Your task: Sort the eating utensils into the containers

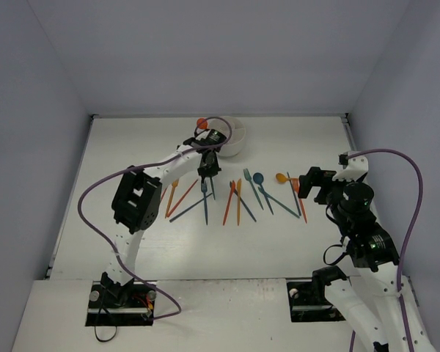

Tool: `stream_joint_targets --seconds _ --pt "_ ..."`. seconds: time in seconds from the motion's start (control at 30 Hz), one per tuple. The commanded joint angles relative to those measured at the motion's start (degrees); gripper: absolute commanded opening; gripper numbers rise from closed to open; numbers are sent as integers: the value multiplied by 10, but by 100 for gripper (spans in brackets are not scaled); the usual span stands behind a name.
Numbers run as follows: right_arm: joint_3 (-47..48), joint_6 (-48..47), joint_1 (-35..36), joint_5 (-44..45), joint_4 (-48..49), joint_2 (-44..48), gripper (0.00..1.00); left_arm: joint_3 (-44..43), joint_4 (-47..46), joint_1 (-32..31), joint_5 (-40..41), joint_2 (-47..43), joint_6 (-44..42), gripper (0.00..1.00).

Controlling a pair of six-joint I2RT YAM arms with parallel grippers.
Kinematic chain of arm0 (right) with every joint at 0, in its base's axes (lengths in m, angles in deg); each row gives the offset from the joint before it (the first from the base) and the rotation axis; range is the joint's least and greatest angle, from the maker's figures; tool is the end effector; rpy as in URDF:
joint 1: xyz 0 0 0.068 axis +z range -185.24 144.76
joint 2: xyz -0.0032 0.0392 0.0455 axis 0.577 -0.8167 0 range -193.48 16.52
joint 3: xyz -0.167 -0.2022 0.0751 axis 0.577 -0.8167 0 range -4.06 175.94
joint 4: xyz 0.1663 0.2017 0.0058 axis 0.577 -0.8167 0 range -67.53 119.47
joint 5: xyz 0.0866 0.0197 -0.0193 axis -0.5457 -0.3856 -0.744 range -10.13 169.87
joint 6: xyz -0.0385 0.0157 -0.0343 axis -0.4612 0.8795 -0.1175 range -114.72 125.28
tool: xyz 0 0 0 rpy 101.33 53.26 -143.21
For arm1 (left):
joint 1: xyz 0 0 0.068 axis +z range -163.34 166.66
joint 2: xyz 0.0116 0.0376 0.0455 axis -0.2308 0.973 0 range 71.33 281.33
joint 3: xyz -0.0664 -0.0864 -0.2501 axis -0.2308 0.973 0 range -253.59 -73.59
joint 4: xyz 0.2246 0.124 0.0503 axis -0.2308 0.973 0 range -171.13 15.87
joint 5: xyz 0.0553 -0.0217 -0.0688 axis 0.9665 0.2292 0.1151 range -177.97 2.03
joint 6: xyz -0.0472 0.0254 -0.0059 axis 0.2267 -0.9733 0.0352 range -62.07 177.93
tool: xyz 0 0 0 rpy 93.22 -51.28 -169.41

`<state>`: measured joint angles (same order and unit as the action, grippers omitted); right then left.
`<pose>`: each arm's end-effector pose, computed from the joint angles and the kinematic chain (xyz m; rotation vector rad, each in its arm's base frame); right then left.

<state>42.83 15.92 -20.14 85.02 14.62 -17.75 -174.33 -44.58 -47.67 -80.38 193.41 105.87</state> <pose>0.1333 0.0326 0.3701 0.0069 1.6163 0.2752 0.3895 -0.2601 0.2114 -0.3588 2.5870 -0.3635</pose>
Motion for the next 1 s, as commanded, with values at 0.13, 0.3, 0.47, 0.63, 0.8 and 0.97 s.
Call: stream_joint_targets --seconds 0.13,0.3,0.47,0.63,0.8,0.97 --pt "16 -9 5 9 29 4 100 54 -251 3 96 -214 -34 0" --pt "19 -16 6 15 29 10 100 74 -436 4 139 -210 -82 0" --pt "19 -20 6 25 29 16 100 34 -535 4 152 -161 -122 1" --pt "19 -24 6 26 28 17 100 -22 -566 5 163 -96 -163 3" --pt "16 -29 6 28 27 23 100 -33 -599 7 177 -65 -192 3" --pt "14 -35 6 34 27 25 100 -26 -622 12 180 -40 -201 3"
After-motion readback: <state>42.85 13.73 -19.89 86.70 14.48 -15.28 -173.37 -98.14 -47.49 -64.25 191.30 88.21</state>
